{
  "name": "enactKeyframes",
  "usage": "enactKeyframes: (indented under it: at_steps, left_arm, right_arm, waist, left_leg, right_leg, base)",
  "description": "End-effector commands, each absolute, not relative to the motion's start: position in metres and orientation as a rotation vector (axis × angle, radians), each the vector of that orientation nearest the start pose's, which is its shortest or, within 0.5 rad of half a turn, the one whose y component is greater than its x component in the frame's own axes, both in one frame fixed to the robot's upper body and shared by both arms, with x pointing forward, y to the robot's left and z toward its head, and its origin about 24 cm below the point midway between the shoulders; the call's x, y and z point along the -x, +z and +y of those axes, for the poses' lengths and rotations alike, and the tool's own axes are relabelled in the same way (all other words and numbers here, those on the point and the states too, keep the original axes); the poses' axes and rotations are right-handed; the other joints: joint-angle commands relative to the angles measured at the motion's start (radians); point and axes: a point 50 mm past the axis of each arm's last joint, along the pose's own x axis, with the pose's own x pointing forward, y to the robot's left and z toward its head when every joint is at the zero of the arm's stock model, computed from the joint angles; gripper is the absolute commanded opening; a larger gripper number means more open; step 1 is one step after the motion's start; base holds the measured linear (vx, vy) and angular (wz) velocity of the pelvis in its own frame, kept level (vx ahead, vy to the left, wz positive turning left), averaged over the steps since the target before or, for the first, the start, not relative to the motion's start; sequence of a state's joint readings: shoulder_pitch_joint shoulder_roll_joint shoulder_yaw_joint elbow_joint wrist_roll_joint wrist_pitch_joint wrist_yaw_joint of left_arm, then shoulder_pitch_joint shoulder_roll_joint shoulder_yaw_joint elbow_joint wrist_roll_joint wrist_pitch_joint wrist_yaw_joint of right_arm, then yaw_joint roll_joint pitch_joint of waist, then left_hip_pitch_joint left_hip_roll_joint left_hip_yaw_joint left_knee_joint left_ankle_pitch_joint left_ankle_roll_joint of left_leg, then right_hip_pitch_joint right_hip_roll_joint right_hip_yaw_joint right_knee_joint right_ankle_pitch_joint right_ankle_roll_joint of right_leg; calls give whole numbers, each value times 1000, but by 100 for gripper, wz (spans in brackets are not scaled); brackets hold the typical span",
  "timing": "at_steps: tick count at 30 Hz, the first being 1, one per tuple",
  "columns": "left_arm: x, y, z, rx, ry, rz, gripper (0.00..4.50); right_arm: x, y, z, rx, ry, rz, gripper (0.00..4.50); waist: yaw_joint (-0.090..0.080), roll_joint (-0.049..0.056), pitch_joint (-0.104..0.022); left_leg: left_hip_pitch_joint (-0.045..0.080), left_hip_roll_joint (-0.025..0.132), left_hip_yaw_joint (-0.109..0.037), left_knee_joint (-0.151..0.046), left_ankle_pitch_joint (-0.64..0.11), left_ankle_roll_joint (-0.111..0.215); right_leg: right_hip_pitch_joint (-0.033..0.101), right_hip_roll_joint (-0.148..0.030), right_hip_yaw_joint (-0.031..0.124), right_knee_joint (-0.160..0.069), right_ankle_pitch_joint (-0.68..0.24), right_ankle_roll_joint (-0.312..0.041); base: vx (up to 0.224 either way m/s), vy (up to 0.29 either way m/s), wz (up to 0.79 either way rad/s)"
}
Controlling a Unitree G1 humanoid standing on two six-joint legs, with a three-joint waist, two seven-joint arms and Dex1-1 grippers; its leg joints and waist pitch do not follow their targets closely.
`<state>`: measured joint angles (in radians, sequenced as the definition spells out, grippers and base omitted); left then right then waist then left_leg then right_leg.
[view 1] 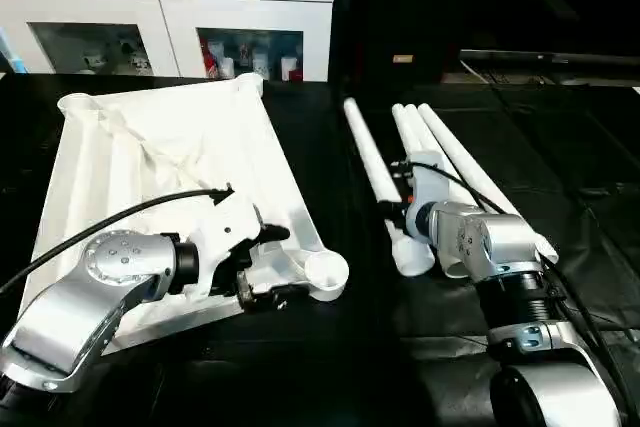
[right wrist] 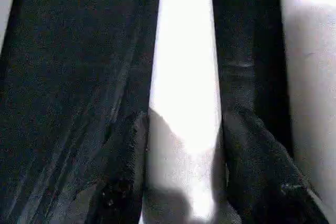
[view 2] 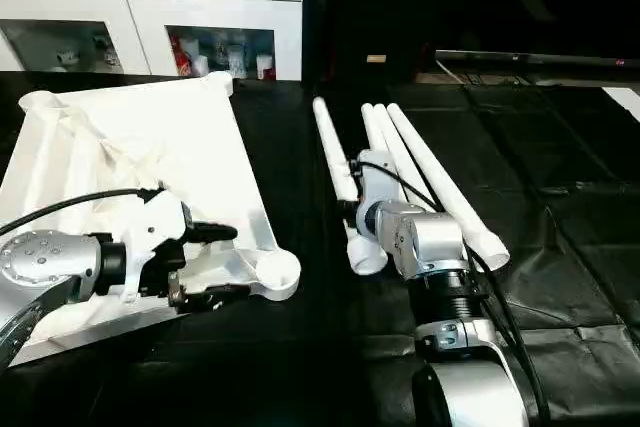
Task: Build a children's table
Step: Pick table leg
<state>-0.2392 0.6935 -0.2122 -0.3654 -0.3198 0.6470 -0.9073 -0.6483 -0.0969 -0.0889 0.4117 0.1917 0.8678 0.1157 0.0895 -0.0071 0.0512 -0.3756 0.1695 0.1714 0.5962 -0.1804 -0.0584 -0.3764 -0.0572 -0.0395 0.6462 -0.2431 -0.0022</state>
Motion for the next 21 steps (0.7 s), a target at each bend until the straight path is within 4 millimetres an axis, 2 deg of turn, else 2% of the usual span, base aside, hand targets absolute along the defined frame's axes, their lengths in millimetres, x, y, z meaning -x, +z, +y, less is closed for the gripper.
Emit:
enactKeyframes:
  at_steps: [1,3,9,10,13,14,17,18,19,20,21]
  left_arm:
    - [-247,116,154,-368,-1125,367,450]
    - [-249,116,153,-366,-1122,360,450]
    - [-256,119,151,-346,-1081,321,450]
    - [-260,120,152,-341,-1044,305,450]
    - [-276,125,154,-302,-914,251,450]
    - [-281,127,155,-287,-873,231,450]
    - [-293,134,154,-218,-784,178,450]
    - [-302,139,152,-165,-732,146,450]
    - [-304,141,151,-146,-715,137,450]
    - [-306,142,150,-131,-709,133,450]
    - [-313,148,143,-44,-682,109,450]
  right_arm:
    - [-351,79,-131,-155,238,553,181]
    - [-353,83,-132,-186,224,527,181]
    - [-355,98,-134,-251,259,392,181]
    - [-355,102,-134,-269,260,356,181]
    - [-354,109,-137,-363,267,296,181]
    - [-352,113,-137,-389,293,266,181]
    - [-348,121,-134,-451,386,190,181]
    - [-345,125,-132,-479,436,142,181]
    - [-344,127,-131,-487,450,127,181]
    - [-344,127,-131,-494,459,121,181]
    - [-340,131,-130,-534,512,85,181]
  waist:
    - [1,9,-63]
    - [2,9,-65]
    - [1,8,-66]
    - [2,12,-66]
    - [2,11,-65]
    - [2,13,-67]
    - [4,10,-68]
    - [3,16,-69]
    - [7,17,-70]
    - [6,14,-70]
    - [6,16,-69]
  left_leg:
    - [18,46,-14,-71,-108,-79]
    - [15,44,-14,-68,-75,-64]
    - [12,44,-13,-66,-70,-51]
    - [13,45,-14,-66,-76,-50]
    - [18,47,-12,-66,-98,-51]
    - [13,46,-15,-68,-89,-51]
    - [13,47,-16,-66,-96,-45]
    - [11,46,-16,-65,-91,-41]
    - [12,47,-16,-62,-93,-36]
    - [9,46,-18,-64,-86,-31]
    - [9,46,-17,-63,-91,-27]
  right_leg:
    - [35,-72,48,-65,31,-160]
    - [36,-70,47,-61,89,-166]
    - [38,-69,46,-59,113,-173]
    - [38,-70,46,-59,104,-173]
    - [36,-70,47,-63,89,-175]
    - [41,-70,45,-62,91,-175]
    - [43,-71,45,-63,99,-177]
    - [42,-70,44,-63,119,-178]
    - [43,-73,45,-63,136,-183]
    - [46,-73,43,-62,138,-191]
    - [45,-74,43,-64,132,-196]
  base:
    - [0,0,0]
    - [0,0,0]
    - [0,0,0]
    - [0,0,0]
    - [0,0,0]
    - [0,0,0]
    - [0,0,0]
    - [0,0,0]
    - [0,0,0]
    - [0,0,0]
    - [0,0,0]
